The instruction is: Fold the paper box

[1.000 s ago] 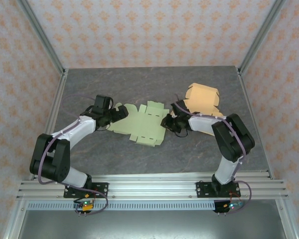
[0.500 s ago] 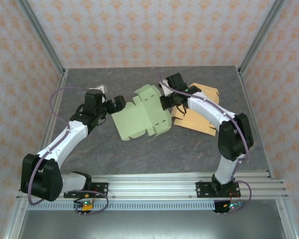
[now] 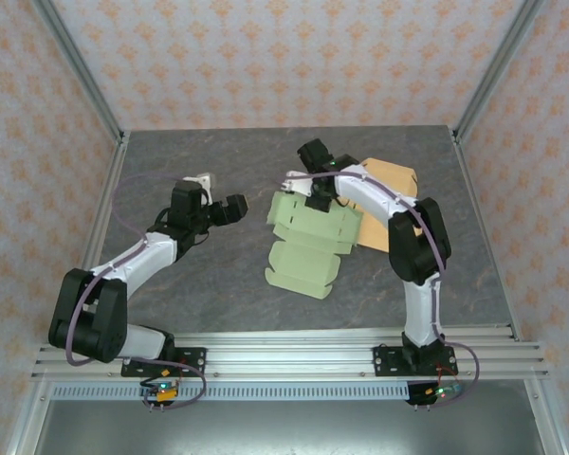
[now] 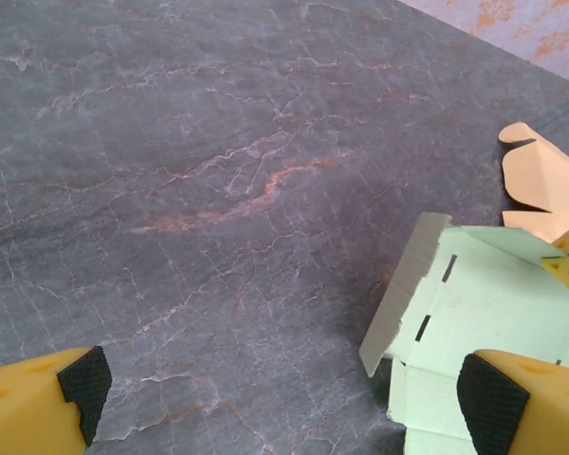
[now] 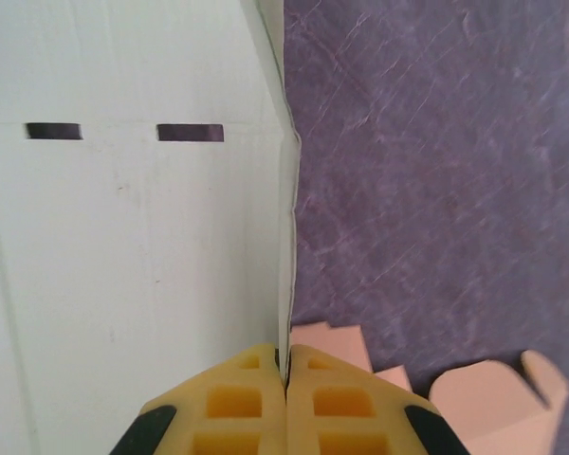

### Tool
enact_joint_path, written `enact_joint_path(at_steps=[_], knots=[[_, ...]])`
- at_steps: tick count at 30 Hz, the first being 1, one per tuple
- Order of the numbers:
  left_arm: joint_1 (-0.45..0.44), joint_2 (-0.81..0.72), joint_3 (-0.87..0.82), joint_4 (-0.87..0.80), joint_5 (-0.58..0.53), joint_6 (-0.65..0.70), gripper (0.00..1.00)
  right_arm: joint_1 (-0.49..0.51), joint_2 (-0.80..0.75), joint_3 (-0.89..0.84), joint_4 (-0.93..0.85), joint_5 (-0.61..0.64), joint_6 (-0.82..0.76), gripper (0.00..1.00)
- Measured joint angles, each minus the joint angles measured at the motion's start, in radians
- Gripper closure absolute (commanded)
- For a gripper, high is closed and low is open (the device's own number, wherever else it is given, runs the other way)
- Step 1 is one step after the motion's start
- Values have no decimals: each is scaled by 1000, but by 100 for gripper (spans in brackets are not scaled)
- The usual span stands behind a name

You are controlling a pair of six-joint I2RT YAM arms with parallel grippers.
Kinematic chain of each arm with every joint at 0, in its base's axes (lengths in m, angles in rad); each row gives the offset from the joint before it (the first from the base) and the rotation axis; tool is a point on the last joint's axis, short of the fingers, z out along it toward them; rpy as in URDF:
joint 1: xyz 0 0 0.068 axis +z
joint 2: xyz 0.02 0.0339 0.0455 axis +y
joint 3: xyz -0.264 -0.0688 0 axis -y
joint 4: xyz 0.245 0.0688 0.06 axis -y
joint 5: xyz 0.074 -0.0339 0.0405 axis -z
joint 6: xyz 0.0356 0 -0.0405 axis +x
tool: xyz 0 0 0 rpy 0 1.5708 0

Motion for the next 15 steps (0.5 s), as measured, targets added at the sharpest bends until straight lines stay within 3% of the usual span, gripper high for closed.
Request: enact_joint_path(at_steps=[6, 11, 15], knots=[[1, 42, -25, 56, 2, -30, 3, 70, -37, -225, 307, 88, -82, 98], [11, 82, -60, 119, 34, -52, 3, 84, -145, -396, 496, 52, -137, 84], [13, 115, -64, 150, 80, -55, 4, 83, -198, -415, 550, 18, -149, 71]])
